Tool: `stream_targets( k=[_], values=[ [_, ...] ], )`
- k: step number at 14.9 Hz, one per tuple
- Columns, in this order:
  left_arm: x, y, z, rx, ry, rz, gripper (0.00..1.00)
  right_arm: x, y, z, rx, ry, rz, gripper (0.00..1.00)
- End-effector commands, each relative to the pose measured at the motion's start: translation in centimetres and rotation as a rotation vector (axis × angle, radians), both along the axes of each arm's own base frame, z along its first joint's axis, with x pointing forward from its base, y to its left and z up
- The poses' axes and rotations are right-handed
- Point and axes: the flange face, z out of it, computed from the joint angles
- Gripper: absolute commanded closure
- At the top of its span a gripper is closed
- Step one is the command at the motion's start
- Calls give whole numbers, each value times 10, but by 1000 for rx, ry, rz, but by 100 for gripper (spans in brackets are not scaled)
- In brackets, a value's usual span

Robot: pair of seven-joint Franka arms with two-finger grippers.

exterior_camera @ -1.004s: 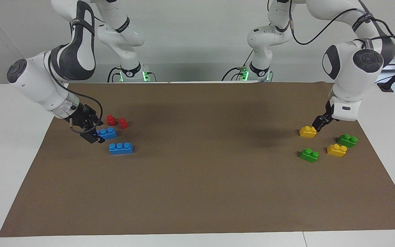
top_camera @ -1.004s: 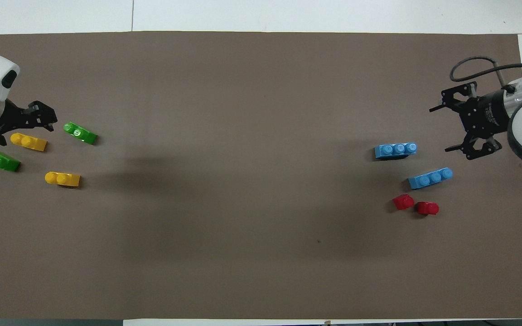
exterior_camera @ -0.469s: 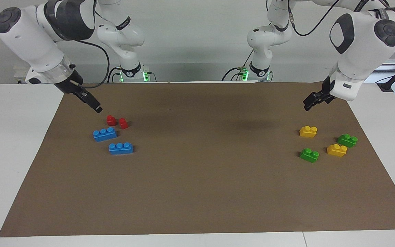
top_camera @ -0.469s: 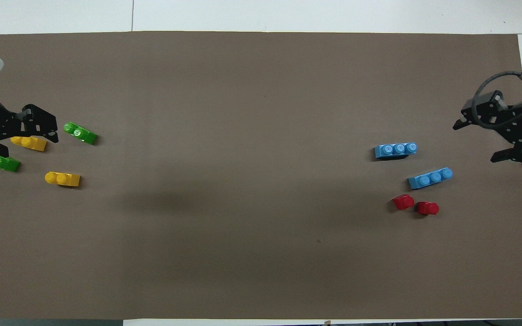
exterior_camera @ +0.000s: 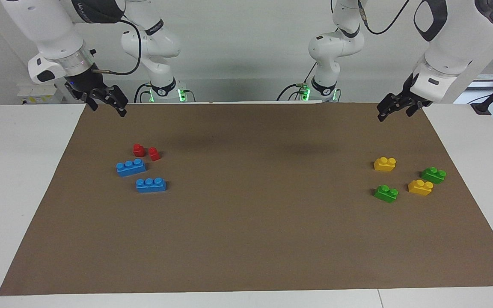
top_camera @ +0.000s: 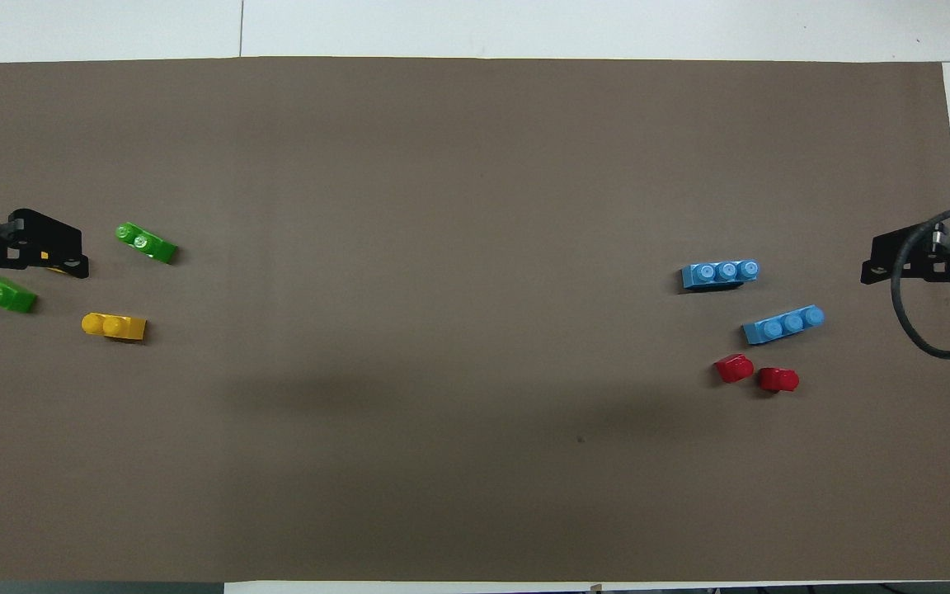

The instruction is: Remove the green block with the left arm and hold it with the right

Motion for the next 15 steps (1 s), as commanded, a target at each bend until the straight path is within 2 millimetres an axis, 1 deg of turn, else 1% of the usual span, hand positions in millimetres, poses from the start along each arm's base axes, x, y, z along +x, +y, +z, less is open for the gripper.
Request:
stream_targets(
  k=[1, 2, 3, 5, 9, 12, 15],
  values=[
    [-13, -3, 0, -10, 6, -11, 0, 2, -7, 3, -41, -9, 91, 0],
    [-13, -7, -4, -20, 8, -1, 0, 2, -8, 3, -42, -9, 95, 0],
    [-17, -14, -1, -23, 3, 15, 0, 2, -7, 3, -44, -10, 97, 0],
    [-18, -17, 0, -22, 3, 9, 0, 4, -8, 2, -47, -14, 96, 0],
    [-16, -9, 0, -23, -2, 12, 0, 6, -12, 3, -45, -11, 91, 0],
    [-16, -7, 6, -23, -17, 15, 0, 6, -13, 4, -44, -10, 89, 0],
    [-13, -12, 5, -20, -28, 11, 0, 6, -13, 3, -44, -8, 88, 0]
  ],
)
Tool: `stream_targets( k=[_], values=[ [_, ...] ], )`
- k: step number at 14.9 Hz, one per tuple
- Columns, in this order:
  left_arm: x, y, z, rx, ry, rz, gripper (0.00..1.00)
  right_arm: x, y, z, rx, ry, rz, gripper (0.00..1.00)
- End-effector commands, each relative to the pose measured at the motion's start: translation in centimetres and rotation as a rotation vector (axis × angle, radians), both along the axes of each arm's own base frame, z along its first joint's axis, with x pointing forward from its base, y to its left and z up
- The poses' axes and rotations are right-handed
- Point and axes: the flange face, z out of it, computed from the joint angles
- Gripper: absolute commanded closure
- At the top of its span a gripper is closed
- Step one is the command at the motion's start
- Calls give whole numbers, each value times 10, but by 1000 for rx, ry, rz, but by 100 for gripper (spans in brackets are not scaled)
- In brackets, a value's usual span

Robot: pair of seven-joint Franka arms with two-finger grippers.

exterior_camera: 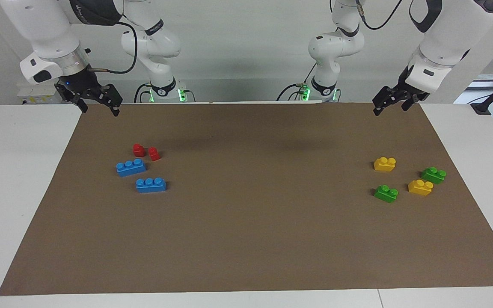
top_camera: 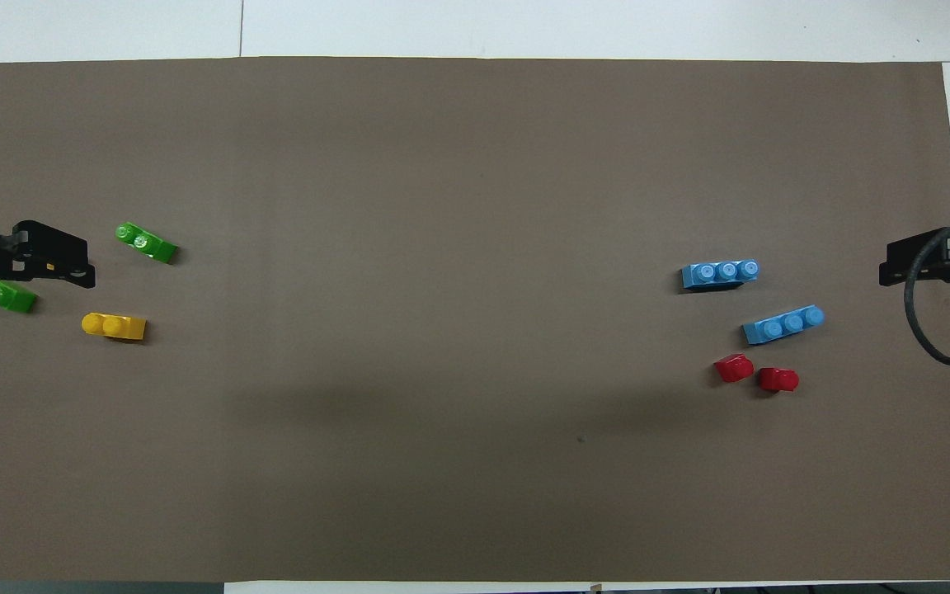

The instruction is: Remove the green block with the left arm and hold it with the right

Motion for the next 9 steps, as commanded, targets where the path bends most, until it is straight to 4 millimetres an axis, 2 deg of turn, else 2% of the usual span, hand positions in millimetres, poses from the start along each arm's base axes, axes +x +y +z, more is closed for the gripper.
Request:
stream_targets(
  k=[1, 3, 9],
  values=[
    [-6, -10, 3, -1, -23, -9, 0, 4, -5, 2, -20, -2, 20, 0],
    [-5, -3, 4, -5, -25, 2, 0, 4, -5, 2, -20, -2, 21, 0],
    [-5, 0, 4, -8, -23, 6, 0, 3, -5, 1, -21, -2, 15, 0]
  ],
)
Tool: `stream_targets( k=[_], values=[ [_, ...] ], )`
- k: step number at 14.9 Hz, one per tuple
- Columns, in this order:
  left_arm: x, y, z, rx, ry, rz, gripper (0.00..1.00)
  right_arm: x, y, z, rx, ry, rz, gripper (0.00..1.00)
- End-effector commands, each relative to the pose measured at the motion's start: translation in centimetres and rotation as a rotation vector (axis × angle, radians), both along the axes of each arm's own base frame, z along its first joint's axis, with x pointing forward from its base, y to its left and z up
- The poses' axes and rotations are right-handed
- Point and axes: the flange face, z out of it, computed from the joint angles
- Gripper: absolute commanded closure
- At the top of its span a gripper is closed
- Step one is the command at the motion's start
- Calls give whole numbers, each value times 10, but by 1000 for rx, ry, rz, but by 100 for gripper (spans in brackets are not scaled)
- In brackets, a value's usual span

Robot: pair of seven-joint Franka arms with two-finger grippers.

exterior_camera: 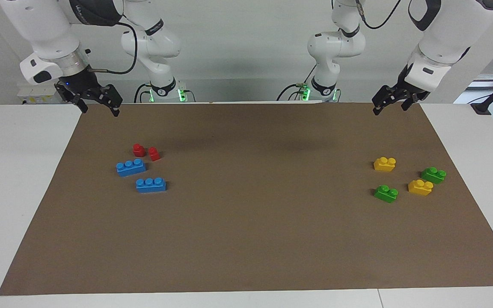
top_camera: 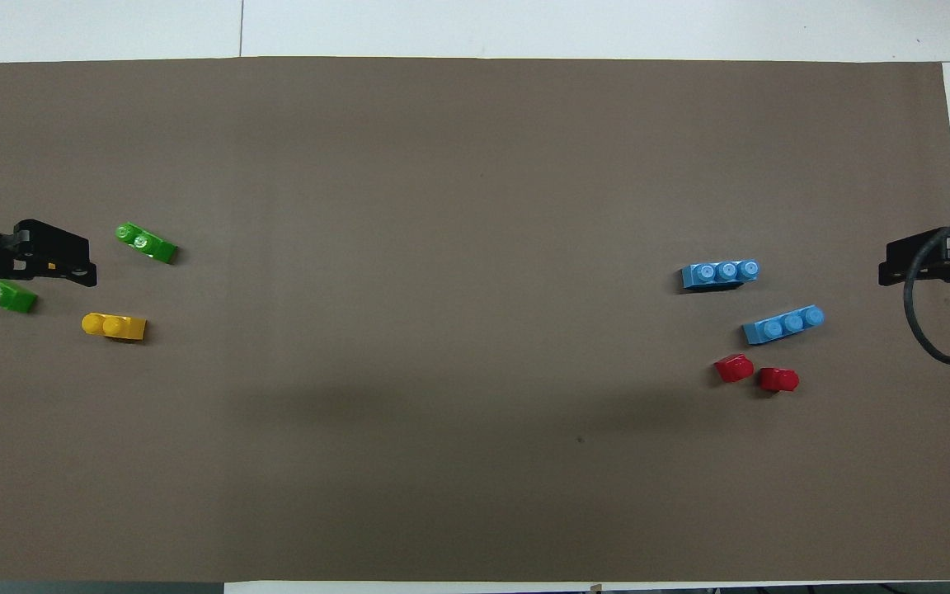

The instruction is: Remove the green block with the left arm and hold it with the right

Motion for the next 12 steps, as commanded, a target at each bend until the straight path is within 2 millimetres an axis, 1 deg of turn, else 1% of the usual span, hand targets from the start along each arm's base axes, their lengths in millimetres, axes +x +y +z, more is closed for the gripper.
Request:
stream_targets(
  k=[1, 5, 12],
  values=[
    [-4, 2, 3, -6, -18, 9, 0, 2, -5, 1, -21, -2, 15, 0],
    [-6, 3, 5, -8, -21, 11, 0, 2, -5, 1, -21, -2, 14, 0],
    [-7, 3, 3, -7, -12, 6, 0, 3, -1, 2, -21, -7, 20, 0]
  ],
)
